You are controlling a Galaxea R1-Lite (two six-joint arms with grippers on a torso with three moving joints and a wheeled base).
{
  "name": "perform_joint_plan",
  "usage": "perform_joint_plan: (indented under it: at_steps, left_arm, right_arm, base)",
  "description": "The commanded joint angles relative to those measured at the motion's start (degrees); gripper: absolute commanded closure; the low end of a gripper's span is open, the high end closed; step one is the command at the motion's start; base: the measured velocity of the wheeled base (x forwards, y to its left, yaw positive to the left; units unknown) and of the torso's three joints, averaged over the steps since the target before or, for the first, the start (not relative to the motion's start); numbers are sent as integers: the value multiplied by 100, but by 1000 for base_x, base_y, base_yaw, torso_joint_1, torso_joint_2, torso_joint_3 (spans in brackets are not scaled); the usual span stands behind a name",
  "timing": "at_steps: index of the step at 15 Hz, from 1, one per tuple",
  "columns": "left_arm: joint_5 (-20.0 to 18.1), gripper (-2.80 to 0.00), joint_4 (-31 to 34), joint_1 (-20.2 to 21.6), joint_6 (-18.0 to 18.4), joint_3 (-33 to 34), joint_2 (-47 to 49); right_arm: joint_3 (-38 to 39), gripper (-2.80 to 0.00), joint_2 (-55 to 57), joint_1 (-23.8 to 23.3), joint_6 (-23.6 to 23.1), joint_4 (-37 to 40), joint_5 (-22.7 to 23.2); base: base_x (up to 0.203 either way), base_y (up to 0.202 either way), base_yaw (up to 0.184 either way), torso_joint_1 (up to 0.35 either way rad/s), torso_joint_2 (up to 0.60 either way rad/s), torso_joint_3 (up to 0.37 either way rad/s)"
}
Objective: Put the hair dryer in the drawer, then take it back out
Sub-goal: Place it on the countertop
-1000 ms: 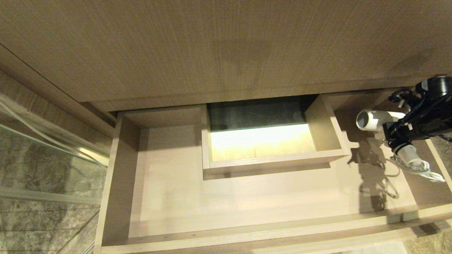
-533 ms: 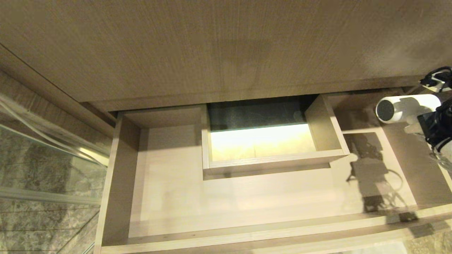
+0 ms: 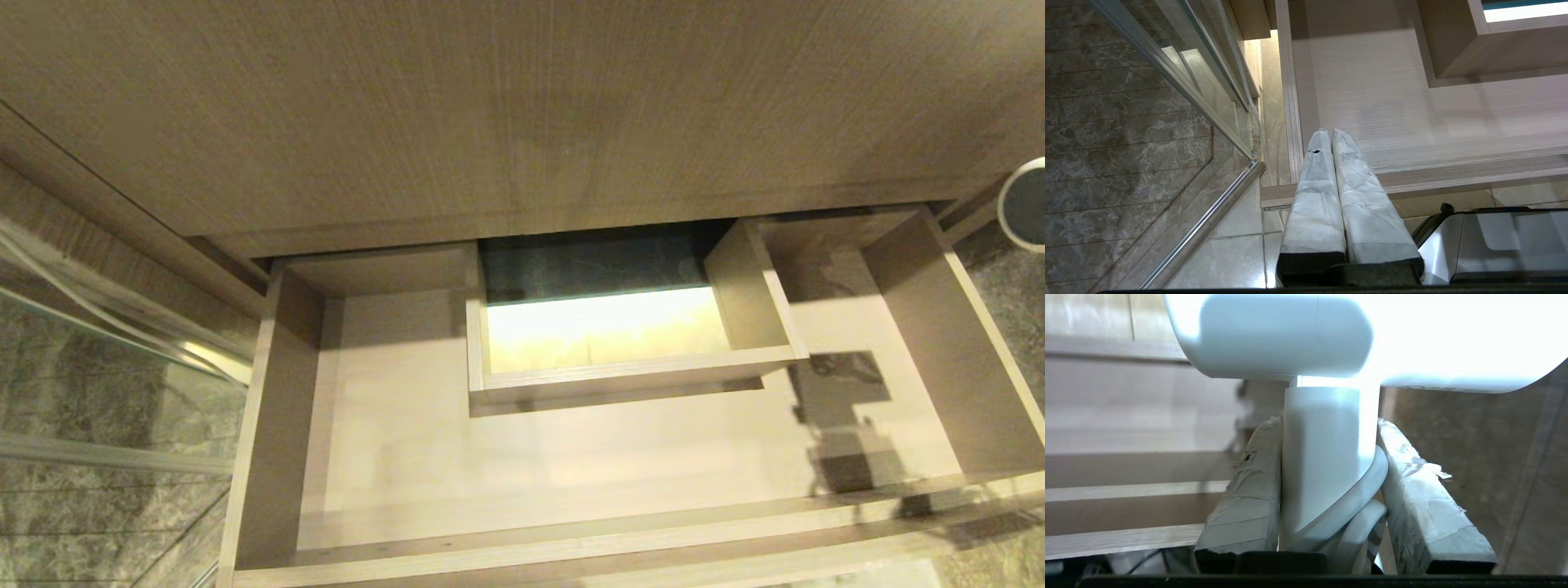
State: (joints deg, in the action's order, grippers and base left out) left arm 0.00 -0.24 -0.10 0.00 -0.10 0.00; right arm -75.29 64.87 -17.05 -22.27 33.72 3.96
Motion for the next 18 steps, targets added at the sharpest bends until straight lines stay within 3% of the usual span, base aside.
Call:
perform_joint_plan:
  at_steps: [1, 4, 14, 18]
  left_arm:
    - [0, 0, -2, 1, 0, 1, 0]
    - [0, 0, -2, 1, 0, 1, 0]
    - [0, 0, -2, 1, 0, 1, 0]
    - [0, 0, -2, 1, 0, 1, 7]
  right_arm:
    - [188, 0, -1081, -3, -24, -31, -39]
    - [374, 0, -1496, -8, -36, -94, -711]
    - [325, 0, -2156, -2, -216, -313, -713]
    - [114, 0, -1898, -3, -207, -553, -730]
  base:
    - [0, 0, 0, 0, 0, 0]
    - [0, 0, 0, 0, 0, 0]
    - [0, 0, 0, 182, -414, -178]
    - [0, 0, 0, 377, -495, -232]
